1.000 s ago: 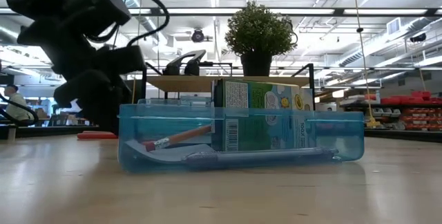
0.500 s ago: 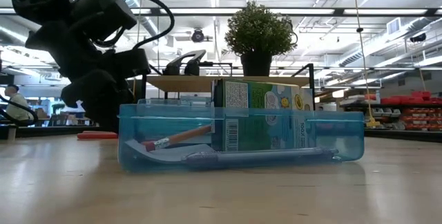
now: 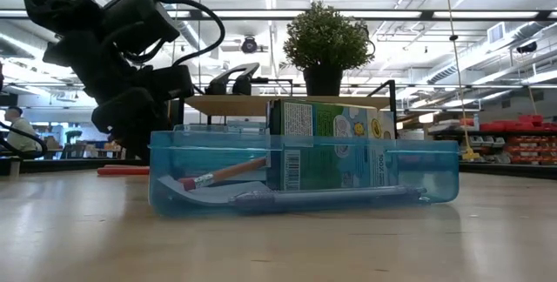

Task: Pack school essentials
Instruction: Put the orange eraser into the blue supply box

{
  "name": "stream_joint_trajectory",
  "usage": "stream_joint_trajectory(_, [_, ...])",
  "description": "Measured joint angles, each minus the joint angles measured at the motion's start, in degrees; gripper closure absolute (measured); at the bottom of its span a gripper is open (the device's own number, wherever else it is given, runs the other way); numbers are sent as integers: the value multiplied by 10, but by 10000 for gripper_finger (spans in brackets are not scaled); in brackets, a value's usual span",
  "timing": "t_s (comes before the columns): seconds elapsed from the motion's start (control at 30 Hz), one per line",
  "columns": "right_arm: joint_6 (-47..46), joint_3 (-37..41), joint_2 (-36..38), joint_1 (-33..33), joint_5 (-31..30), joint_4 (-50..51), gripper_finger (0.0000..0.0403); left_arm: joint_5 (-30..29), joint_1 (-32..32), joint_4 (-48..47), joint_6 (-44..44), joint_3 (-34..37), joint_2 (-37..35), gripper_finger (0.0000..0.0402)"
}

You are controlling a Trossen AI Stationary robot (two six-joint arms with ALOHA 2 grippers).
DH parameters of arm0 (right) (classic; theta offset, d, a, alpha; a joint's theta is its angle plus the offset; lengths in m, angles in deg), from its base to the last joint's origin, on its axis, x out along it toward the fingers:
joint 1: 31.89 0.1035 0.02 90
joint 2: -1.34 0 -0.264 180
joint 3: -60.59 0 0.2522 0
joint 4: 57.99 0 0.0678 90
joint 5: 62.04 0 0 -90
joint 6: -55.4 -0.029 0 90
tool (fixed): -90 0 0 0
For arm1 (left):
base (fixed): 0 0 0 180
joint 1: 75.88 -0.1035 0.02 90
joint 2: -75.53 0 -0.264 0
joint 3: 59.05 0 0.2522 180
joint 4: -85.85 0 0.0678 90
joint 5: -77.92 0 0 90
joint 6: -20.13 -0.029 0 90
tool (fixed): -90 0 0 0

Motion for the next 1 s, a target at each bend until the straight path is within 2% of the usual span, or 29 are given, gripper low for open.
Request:
stream_joint_trajectory(0.3, [1, 0, 0, 0, 0, 0, 361, 3, 0, -8, 29, 0, 0, 304])
stream_joint_trajectory(0.67, [9, 0, 0, 0, -9, 0, 361, 18, 0, -20, 103, 0, -7, 317])
stream_joint_trajectory(1.0, [17, 0, 0, 0, -11, 0, 361, 53, 1, -114, 169, 0, -52, 324])
